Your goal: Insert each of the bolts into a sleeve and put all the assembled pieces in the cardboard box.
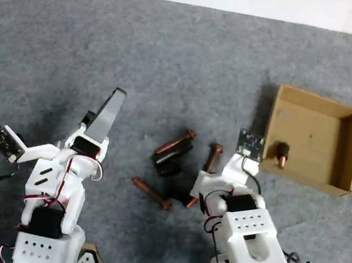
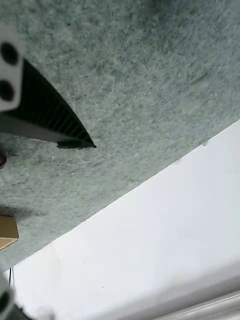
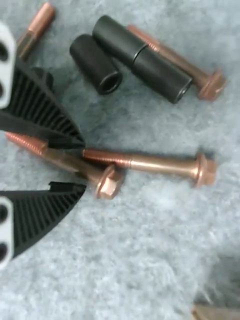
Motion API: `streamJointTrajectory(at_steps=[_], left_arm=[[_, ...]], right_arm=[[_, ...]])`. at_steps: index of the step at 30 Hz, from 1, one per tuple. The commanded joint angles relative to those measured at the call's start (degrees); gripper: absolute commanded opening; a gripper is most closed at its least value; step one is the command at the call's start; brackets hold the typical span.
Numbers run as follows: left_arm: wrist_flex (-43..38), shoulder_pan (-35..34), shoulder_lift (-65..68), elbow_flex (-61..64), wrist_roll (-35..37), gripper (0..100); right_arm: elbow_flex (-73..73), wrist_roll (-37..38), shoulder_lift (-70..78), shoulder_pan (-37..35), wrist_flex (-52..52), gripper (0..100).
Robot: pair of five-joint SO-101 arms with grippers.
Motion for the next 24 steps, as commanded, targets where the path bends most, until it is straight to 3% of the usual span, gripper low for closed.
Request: streamJointTrajectory(at_steps=[1,19,24], left_arm=[[-1.4,0.0,-0.5,0.6,0.4,50],[-1.4,0.0,-0.5,0.6,0.4,50],[-1.4,0.0,-0.5,0.6,0.4,50]], right_arm=[[-0.4,0.8,0.1,0.6,-1.2,9.9],[-0.4,0.8,0.2,0.6,-1.3,9.9],[-1.0,0.8,8.9,0.7,-1.4,9.9]])
